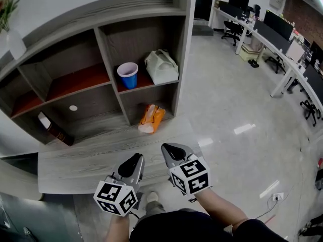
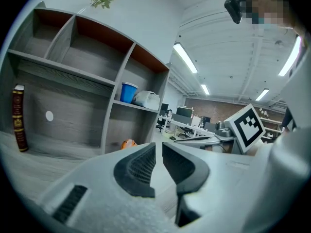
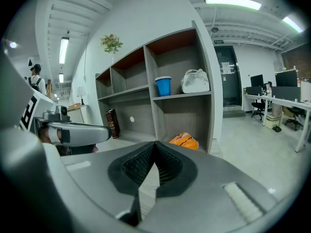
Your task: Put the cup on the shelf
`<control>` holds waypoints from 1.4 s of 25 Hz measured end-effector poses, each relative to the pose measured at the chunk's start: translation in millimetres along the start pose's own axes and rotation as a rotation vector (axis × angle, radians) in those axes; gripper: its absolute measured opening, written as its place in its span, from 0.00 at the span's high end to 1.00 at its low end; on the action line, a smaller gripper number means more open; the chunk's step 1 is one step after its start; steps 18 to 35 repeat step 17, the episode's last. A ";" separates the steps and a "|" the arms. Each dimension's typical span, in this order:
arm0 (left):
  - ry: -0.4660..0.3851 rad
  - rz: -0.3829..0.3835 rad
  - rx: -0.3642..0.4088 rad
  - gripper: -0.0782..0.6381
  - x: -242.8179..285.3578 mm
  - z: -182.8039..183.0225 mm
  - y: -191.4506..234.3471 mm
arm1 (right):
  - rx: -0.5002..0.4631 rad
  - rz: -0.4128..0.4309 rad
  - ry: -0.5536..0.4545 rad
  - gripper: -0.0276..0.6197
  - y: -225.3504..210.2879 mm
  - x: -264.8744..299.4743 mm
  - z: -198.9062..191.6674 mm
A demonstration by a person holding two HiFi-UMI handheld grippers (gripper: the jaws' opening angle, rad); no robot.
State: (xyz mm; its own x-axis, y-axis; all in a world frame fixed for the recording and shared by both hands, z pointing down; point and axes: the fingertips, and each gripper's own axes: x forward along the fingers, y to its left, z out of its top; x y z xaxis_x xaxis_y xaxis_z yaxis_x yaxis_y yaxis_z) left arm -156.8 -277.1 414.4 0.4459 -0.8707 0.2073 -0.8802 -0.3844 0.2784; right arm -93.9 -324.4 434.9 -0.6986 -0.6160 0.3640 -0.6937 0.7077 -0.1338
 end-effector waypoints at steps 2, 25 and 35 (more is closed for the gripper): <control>0.003 0.001 -0.006 0.85 -1.1 -3.2 -0.5 | 0.000 0.002 0.006 0.96 1.0 -1.5 -2.1; -0.012 0.008 0.002 0.85 2.4 0.2 -6.3 | 0.021 0.055 0.023 0.96 0.7 -1.0 -5.3; -0.012 0.008 0.002 0.85 2.4 0.2 -6.3 | 0.021 0.055 0.023 0.96 0.7 -1.0 -5.3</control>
